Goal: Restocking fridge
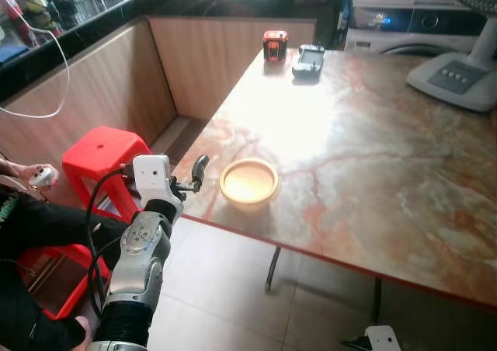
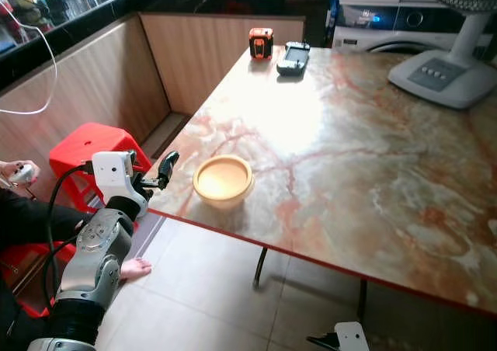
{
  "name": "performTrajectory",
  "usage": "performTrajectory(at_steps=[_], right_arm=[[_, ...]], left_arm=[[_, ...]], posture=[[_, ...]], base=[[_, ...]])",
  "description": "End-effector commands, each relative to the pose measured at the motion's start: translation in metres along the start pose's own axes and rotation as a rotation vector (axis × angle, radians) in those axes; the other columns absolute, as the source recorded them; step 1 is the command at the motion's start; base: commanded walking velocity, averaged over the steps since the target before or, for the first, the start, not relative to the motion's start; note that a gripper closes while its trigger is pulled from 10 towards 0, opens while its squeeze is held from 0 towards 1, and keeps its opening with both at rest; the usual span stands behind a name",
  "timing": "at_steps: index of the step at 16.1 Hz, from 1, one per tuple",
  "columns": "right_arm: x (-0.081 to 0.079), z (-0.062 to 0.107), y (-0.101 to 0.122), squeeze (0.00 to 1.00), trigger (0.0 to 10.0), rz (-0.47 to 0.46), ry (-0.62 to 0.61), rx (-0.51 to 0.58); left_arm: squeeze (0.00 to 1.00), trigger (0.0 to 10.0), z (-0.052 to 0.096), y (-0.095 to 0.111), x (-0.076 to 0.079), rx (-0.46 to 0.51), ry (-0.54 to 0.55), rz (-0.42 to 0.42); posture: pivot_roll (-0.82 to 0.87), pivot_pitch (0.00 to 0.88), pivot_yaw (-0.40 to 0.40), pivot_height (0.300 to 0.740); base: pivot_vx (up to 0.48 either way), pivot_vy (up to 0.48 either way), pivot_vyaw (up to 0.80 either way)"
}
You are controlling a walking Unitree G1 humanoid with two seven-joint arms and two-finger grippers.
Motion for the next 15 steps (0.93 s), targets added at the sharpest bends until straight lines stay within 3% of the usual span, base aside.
performTrajectory(at_steps=[1,6,11,12,13,15], right_arm=[[-0.001,0.000,0.001,0.00,10.0,-0.010,0.001,0.005],[-0.001,0.000,0.001,0.00,10.0,-0.003,0.004,0.005],[-0.002,0.000,0.000,0.00,10.0,0.003,0.007,0.001],[-0.002,0.000,0.000,0.00,10.0,0.002,0.006,0.002],[-0.002,0.000,0.000,0.00,10.0,0.009,0.007,0.000],[-0.002,0.000,0.000,0.00,10.0,0.015,0.009,-0.002]], left_arm=[[0.00,10.0,-0.001,0.002,-0.006,0.007,0.012,-0.039],[0.00,10.0,-0.001,0.000,-0.003,0.003,-0.006,-0.045],[0.00,10.0,0.000,0.003,0.017,0.009,-0.112,-0.024],[0.00,10.0,0.001,0.002,0.024,0.004,-0.153,0.007],[0.00,10.0,0.004,-0.011,0.031,-0.050,-0.186,0.012],[0.00,10.0,0.008,-0.019,0.030,-0.077,-0.174,0.090]], posture=[[-0.05,0.000,0.074,0.740],[-0.05,0.000,0.073,0.740],[-0.05,0.000,0.078,0.740],[-0.05,0.000,0.078,0.740],[-0.04,0.000,0.080,0.740],[-0.04,0.000,0.080,0.740]], base=[[0.255,0.000,0.00],[0.269,0.000,0.00],[0.000,0.000,0.00],[0.000,0.000,0.00],[0.000,0.000,0.00],[0.000,0.000,0.00]])
Point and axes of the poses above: a point about 5 cm out from each wrist's last joint towards the gripper, its own z axis pointing back from the gripper into the wrist, its own y axis along the axis of the wrist's last joint, x = y × z, the point moved 6 cm from there along -z, pointing out of the wrist towards the gripper, and after that the axes turned 6 degrees about -z, right-handed, at the moved point
